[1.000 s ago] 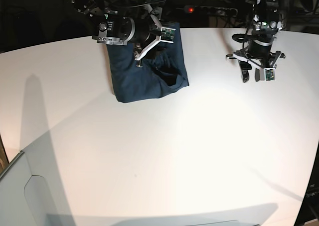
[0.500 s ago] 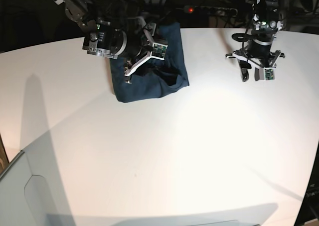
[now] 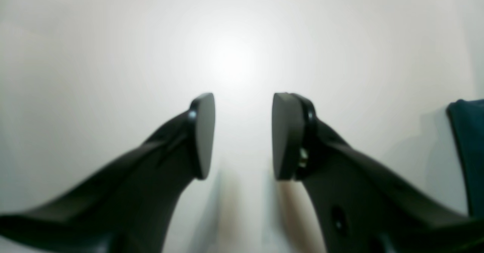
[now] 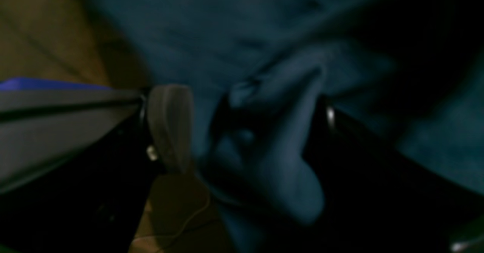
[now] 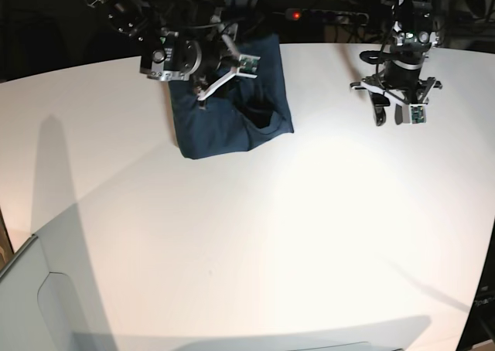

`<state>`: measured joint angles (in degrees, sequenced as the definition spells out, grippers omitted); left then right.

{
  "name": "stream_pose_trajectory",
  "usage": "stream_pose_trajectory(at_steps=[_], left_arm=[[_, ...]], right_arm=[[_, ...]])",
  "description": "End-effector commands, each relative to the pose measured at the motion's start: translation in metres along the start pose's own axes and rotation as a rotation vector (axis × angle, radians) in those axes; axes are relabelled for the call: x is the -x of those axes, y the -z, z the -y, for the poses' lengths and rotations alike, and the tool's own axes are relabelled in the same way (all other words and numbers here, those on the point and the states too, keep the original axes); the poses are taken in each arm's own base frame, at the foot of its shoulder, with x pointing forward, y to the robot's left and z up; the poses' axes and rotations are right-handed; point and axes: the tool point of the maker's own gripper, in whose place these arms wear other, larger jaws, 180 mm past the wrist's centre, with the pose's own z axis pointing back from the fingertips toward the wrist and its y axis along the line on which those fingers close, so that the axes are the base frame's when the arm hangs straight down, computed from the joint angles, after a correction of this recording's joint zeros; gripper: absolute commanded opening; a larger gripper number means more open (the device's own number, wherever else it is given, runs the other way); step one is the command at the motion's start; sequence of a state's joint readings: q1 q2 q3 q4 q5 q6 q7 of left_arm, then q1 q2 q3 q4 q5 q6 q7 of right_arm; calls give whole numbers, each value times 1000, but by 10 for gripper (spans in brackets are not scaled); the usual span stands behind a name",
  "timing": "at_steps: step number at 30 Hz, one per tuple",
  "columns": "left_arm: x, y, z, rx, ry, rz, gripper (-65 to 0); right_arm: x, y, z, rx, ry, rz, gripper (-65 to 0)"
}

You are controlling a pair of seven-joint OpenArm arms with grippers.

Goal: Fold the T-shirt properly
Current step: 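Push and smooth the bundle's loose fabric with the right gripper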

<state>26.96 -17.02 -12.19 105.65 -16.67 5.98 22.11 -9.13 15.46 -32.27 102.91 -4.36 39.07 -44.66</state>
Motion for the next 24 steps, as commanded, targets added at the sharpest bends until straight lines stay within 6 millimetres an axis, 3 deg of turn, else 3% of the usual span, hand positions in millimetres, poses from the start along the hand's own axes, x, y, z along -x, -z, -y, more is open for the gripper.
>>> stream_pose_trajectory(at_steps=[1, 7, 15, 18, 24], left_arm=[[-13, -2, -2, -3, 11, 43, -410], [-13, -1, -1, -1, 11, 44, -409], [-14, -1, -2, -3, 11, 44, -409], [-13, -1, -2, -3, 11, 43, -409], [-12, -2, -2, -3, 11, 40, -410]], right_arm=[[-13, -6, -1, -7, -43, 45, -258], [-42, -17, -15, -13, -125, 114, -258], [-66, -35, -26, 5, -162, 189, -255], [-66, -41, -15, 43, -155, 192, -255], [-46, -48, 19, 133, -82, 150, -255]])
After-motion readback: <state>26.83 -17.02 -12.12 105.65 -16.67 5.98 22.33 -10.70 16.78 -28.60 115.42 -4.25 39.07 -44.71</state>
